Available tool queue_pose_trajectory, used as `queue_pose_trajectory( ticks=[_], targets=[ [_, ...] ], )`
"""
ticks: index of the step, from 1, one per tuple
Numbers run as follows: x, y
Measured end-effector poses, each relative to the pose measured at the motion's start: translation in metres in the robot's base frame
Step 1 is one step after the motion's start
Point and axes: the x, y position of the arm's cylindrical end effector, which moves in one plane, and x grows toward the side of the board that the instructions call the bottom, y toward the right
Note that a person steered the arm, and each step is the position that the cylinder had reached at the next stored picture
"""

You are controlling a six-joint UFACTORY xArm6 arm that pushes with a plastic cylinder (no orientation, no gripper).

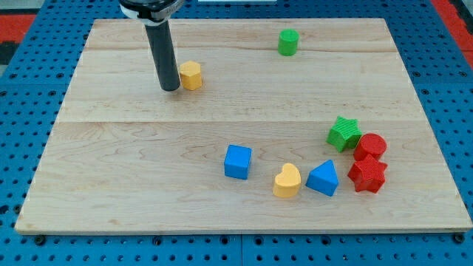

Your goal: Push the yellow hexagon left to the green circle

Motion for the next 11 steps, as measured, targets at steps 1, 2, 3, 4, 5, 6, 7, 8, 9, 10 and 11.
queue_pose_trajectory(
  ticks=[1, 2, 3, 4, 5, 6, 7, 8, 9, 10, 11],
  targets=[
    [0.001, 0.015],
    [-0.02, 0.065],
    [-0.049, 0.076],
    [-0.012, 0.062],
    [-0.03, 0.045],
    [-0.061, 0.059],
    [-0.068, 0.059],
    [-0.07, 0.02],
    [-0.07, 0.036],
    [-0.086, 0.064],
    [-0.097, 0.065]
  ],
)
